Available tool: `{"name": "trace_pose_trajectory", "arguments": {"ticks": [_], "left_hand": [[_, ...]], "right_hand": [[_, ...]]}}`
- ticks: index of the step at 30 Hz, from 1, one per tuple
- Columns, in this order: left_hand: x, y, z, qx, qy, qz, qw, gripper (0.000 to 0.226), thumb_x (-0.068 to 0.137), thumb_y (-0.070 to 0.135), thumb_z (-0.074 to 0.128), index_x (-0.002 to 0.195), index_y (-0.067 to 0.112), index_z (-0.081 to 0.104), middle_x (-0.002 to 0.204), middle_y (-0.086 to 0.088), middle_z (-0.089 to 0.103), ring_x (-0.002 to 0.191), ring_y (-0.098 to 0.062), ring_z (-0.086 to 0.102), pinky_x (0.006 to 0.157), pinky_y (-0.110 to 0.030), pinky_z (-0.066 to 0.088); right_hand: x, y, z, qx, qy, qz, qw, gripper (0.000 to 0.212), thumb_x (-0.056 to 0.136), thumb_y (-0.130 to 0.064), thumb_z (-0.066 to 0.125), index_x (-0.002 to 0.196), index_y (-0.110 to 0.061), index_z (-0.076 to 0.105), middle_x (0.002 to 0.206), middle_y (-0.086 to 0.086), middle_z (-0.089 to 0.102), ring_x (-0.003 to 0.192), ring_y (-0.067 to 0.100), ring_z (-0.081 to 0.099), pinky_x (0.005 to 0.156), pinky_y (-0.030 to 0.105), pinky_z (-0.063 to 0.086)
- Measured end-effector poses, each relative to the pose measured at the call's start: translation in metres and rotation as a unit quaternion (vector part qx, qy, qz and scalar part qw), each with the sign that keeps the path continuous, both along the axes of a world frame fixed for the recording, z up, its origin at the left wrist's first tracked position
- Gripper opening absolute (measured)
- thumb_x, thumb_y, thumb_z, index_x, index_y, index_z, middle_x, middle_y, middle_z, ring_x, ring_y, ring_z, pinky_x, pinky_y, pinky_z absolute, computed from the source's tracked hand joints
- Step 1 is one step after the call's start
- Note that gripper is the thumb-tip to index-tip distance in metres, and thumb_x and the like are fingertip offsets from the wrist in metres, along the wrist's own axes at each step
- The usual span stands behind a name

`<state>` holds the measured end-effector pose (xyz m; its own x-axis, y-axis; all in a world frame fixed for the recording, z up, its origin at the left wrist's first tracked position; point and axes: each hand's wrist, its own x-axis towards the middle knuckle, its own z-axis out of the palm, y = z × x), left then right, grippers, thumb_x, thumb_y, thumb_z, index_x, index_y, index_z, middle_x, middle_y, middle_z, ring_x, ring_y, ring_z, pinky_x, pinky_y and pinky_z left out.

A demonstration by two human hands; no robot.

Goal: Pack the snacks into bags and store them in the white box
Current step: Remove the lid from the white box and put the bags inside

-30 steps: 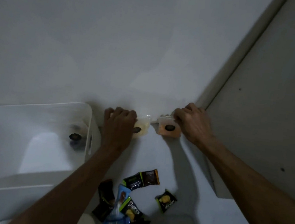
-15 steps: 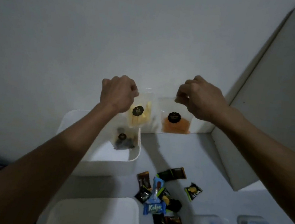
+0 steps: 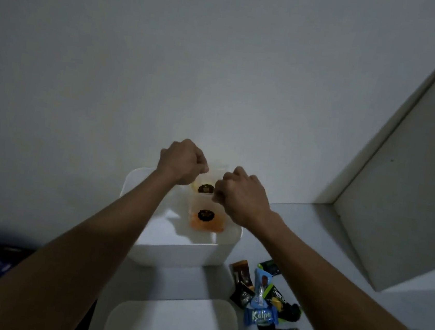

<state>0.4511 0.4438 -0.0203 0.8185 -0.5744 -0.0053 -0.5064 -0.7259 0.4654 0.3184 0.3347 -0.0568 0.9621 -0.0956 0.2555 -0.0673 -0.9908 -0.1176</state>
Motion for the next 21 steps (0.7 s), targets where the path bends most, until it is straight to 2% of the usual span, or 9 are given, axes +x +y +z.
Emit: {"name": "trace_pose_trajectory", "arguments": {"ticks": [5, 10, 14, 21], "left_hand": [[-0.002, -0.01, -0.06, 0.049, -0.01, -0.001, 0.999, 0.006, 0.081, 0.036, 0.076, 0.08, 0.031, 0.077, 0.087, 0.009, 0.07, 0.102, -0.021, 0.059, 0.091, -0.042, 0.046], [-0.002, -0.02, -0.103, 0.071, -0.031, 0.024, 0.997, 0.009, 0.086, 0.037, 0.071, 0.089, 0.032, 0.078, 0.103, 0.005, 0.072, 0.109, -0.022, 0.053, 0.085, -0.036, 0.034], [0.003, -0.027, -0.123, 0.088, -0.033, 0.038, 0.995, 0.011, 0.087, 0.036, 0.069, 0.093, 0.036, 0.078, 0.107, 0.003, 0.071, 0.111, -0.023, 0.052, 0.089, -0.04, 0.036], [0.009, -0.027, -0.143, 0.085, -0.007, 0.039, 0.996, 0.014, 0.09, 0.032, 0.066, 0.097, 0.034, 0.078, 0.102, 0.002, 0.072, 0.103, -0.024, 0.056, 0.082, -0.035, 0.03]], "right_hand": [[0.014, -0.004, -0.052, 0.026, 0.029, -0.032, 0.999, 0.021, 0.091, -0.036, 0.06, 0.099, -0.022, 0.074, 0.097, 0.001, 0.062, 0.104, 0.024, 0.048, 0.08, 0.038, 0.038], [0.022, -0.012, -0.091, 0.041, 0.018, -0.082, 0.996, 0.017, 0.087, -0.034, 0.063, 0.088, -0.025, 0.077, 0.085, 0.0, 0.059, 0.093, 0.024, 0.048, 0.076, 0.038, 0.036], [0.031, -0.015, -0.108, 0.043, 0.02, -0.103, 0.994, 0.013, 0.082, -0.034, 0.068, 0.082, -0.025, 0.077, 0.08, -0.001, 0.057, 0.09, 0.024, 0.048, 0.076, 0.038, 0.036], [0.038, -0.017, -0.119, 0.04, 0.059, -0.106, 0.992, 0.02, 0.084, -0.039, 0.065, 0.091, -0.025, 0.077, 0.085, 0.0, 0.059, 0.098, 0.024, 0.047, 0.086, 0.041, 0.034]]}}
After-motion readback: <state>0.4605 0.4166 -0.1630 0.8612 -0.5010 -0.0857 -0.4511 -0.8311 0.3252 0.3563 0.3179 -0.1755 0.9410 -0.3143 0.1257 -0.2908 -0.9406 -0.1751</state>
